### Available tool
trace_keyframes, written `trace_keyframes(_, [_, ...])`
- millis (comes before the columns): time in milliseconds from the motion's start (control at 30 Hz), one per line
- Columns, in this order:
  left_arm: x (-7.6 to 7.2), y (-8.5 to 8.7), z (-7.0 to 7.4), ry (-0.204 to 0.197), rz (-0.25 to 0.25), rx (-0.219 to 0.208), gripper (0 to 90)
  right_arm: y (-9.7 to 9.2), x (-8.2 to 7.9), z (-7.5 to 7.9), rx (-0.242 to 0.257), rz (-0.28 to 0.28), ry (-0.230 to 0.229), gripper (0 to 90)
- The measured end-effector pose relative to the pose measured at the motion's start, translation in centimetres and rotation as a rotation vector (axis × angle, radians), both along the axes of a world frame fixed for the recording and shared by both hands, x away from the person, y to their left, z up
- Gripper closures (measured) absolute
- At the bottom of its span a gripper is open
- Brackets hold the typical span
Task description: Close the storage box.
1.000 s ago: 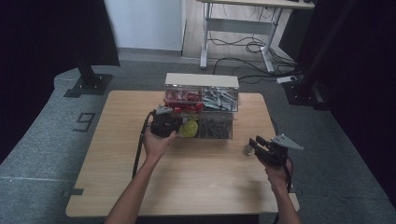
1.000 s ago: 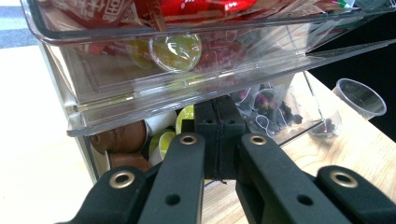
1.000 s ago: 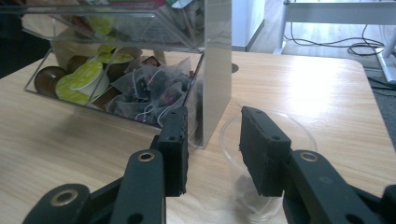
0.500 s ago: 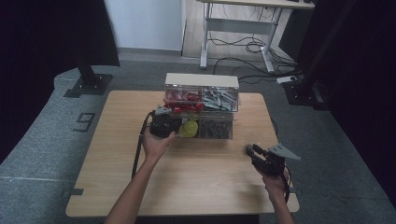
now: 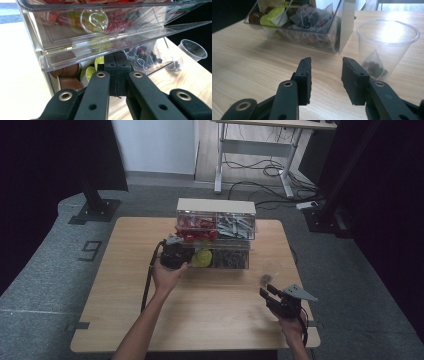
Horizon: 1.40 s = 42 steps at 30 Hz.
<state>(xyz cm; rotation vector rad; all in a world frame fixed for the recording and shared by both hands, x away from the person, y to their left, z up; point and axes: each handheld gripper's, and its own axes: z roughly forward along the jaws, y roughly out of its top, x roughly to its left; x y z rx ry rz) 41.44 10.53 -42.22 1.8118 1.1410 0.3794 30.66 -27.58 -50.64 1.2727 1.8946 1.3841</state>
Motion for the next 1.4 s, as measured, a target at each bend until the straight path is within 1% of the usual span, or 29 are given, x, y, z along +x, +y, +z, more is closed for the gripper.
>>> trace_keyframes(67, [-0.1,0.0,-0.1,-0.003,-0.001,0.005,90.0,-0.1,-0.1,-0.2,0.004,0.002,0.004,59.1])
trace_keyframes(467, [-0.4,0.0,-0.7,0.005,-0.002,0.001,90.0,-0.2,-0.6,-1.4,-0.002,0.005,0.028,58.9])
trace_keyframes(767, [-0.8,0.0,-1.1,0.003,-0.007,0.003,90.0,0.0,-0.9,-1.7,-0.009,0.014,0.029,58.5])
trace_keyframes(1400, [-1.2,0.2,-2.4,0.025,-0.011,-0.004,90.0,0.5,-1.0,-2.7,-0.022,0.025,0.053,58.4])
